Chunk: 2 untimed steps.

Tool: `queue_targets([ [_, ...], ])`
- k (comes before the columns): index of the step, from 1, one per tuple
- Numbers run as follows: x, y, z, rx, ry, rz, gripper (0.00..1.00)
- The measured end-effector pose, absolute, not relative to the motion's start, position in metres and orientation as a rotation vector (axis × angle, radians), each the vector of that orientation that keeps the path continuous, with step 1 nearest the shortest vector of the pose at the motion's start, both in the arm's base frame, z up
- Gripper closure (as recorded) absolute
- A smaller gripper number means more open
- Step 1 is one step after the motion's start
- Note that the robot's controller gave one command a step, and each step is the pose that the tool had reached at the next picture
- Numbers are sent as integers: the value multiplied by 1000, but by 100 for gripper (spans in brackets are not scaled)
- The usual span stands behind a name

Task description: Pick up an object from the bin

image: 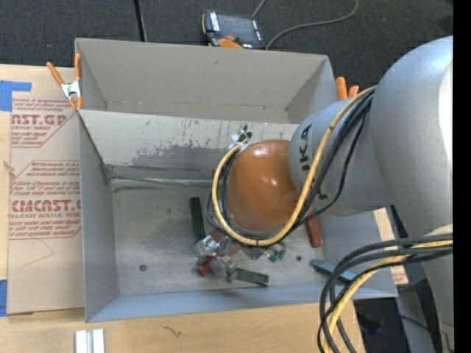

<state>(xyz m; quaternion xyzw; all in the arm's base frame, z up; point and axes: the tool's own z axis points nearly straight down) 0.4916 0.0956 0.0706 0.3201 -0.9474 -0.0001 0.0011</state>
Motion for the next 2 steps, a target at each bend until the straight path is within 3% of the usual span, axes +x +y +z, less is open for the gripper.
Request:
queue_targets([
  [1, 525, 112, 171, 963, -3002, 0, 100],
  [2, 496, 60, 247, 1600, -2709, 3, 100],
])
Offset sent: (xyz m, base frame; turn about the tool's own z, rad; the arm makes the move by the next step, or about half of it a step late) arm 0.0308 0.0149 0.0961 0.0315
